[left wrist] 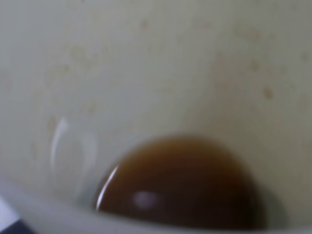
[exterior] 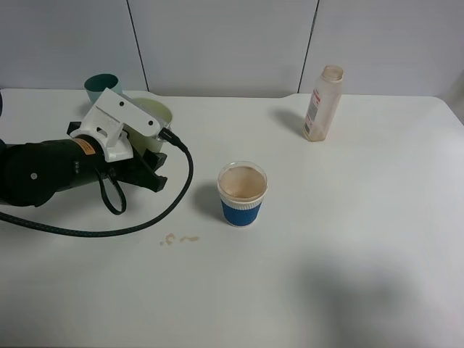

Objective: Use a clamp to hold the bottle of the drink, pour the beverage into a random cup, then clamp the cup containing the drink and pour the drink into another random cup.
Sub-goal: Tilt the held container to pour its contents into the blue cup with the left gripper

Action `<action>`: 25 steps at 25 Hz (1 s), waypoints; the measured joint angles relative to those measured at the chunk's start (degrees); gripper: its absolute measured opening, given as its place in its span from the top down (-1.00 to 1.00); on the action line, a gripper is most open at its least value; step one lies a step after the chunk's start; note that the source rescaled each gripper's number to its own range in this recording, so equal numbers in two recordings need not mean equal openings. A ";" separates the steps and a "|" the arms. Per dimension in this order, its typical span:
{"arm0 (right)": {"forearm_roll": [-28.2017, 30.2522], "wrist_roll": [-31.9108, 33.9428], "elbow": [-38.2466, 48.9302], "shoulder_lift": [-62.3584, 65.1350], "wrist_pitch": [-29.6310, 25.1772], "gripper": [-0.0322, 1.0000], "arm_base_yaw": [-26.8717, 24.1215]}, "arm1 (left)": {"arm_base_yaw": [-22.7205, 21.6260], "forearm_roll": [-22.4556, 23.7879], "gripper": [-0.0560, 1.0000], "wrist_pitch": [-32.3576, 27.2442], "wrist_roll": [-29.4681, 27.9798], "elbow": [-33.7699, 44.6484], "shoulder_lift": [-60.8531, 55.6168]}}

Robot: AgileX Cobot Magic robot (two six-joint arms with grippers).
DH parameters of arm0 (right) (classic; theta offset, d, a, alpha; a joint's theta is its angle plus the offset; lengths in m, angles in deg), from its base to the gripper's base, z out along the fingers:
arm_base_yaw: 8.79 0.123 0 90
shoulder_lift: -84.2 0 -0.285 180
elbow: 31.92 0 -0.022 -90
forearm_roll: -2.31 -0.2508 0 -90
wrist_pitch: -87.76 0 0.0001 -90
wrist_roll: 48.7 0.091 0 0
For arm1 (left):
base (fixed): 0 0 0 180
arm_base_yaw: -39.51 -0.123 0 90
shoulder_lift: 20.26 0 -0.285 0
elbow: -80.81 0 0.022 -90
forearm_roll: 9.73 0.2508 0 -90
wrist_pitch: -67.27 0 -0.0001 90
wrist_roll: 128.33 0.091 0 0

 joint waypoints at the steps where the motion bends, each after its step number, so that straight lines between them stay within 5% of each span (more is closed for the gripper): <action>1: 0.00 0.00 0.00 0.00 0.00 -1.00 0.00 | 0.00 0.00 0.84 -0.65 0.37 -0.66 0.00; 11: 0.00 0.00 0.00 0.00 0.00 -1.00 0.00 | 0.00 3.79 0.84 -7.39 6.69 -5.47 0.00; 25: 0.00 0.00 0.00 0.00 0.00 -1.00 0.00 | 3.90 9.25 0.84 -9.92 7.40 -5.97 0.00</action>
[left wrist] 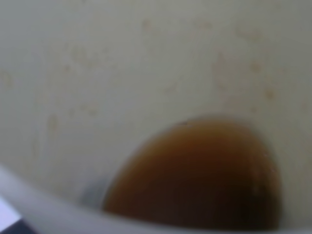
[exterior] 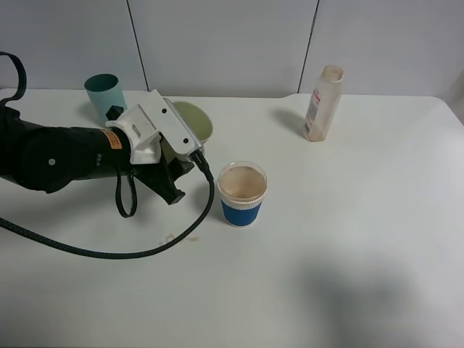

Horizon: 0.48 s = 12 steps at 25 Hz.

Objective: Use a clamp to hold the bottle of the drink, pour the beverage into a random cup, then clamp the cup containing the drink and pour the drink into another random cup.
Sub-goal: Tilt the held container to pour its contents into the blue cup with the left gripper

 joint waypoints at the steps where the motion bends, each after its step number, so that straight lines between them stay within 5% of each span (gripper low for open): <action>1: 0.00 0.00 0.00 0.00 0.00 -1.00 0.00 | 0.00 0.62 0.84 -0.54 0.00 -0.33 0.00; 12: 0.00 0.00 0.00 0.00 0.00 -1.00 0.00 | 0.02 8.88 0.84 -7.07 0.00 -4.44 0.00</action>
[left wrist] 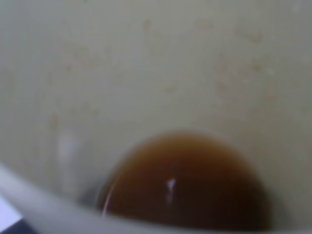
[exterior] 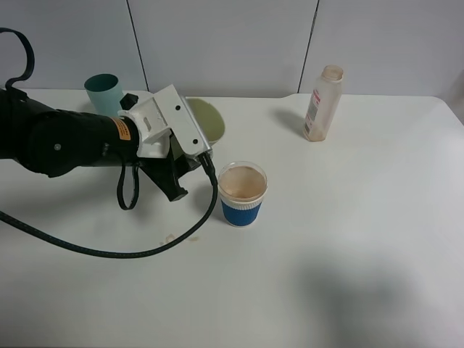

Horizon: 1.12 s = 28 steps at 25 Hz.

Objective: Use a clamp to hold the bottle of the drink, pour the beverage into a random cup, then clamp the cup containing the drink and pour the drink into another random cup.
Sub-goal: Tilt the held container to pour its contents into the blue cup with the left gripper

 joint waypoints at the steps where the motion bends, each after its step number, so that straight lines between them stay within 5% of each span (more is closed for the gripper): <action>1: 0.00 0.00 0.00 0.00 0.00 -1.00 0.00 | 0.00 0.73 0.84 -0.74 0.00 -0.16 0.06; 28: 0.00 0.00 0.00 0.00 0.00 -1.00 0.00 | 0.06 9.13 0.84 -4.17 -0.27 -4.57 4.33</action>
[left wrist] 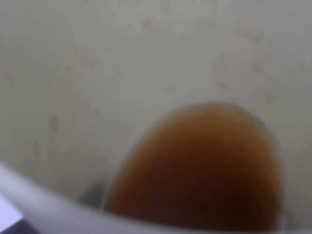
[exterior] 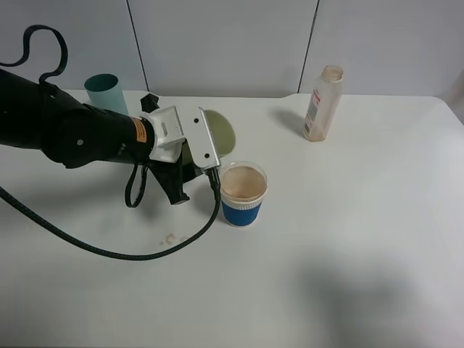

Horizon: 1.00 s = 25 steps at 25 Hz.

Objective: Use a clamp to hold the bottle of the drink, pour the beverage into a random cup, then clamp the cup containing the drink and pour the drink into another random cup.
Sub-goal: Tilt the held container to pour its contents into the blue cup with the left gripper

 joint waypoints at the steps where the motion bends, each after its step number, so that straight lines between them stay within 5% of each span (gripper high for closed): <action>1: 0.00 0.00 0.00 0.00 0.00 -1.00 0.00 | 0.00 0.69 0.84 0.00 0.00 0.00 0.00; 25: 0.00 0.00 0.00 0.00 0.00 -1.00 0.00 | 0.00 11.20 0.84 -5.55 0.00 -0.25 0.00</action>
